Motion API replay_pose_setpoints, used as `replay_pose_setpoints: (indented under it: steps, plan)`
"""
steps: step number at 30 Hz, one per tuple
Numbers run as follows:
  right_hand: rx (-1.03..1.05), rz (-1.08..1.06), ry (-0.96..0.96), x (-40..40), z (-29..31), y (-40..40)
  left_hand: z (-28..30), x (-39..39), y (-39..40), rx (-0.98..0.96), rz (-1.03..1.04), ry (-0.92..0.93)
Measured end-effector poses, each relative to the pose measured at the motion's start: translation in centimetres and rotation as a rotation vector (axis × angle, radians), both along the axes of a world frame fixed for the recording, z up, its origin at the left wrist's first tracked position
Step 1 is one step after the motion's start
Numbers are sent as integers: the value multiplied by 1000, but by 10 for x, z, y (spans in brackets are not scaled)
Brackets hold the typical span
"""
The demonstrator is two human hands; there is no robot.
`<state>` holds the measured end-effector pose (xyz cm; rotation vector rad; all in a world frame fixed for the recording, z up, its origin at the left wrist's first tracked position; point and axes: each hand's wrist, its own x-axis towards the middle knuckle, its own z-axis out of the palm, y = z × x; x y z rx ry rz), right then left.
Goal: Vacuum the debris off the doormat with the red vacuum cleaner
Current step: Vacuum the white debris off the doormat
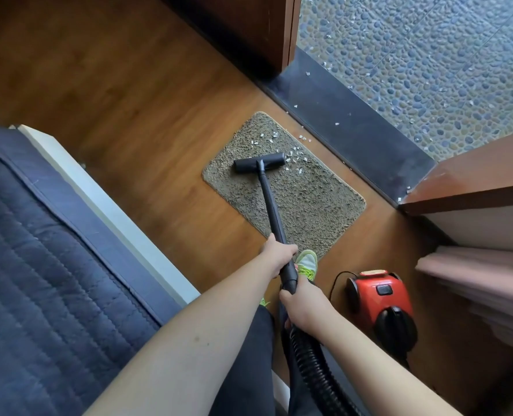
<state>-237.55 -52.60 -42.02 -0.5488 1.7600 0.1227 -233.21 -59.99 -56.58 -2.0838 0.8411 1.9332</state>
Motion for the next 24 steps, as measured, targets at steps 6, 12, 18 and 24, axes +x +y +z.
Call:
replay_pose_setpoints:
  steps: [6, 12, 18, 24]
  plan:
    - [-52, 66, 28, -7, -6, -35, 6, -5, -41, -44, 8, 2]
    - [-48, 122, 91, -13, -19, -74, 2, -14, -81, -14, 24, 63]
    - [-30, 169, 99, -17, -19, -77, 5, -21, -82, -15, 23, 43]
    - [-30, 203, 87, -27, -14, -60, 12, -25, -63, 1, 99, 76]
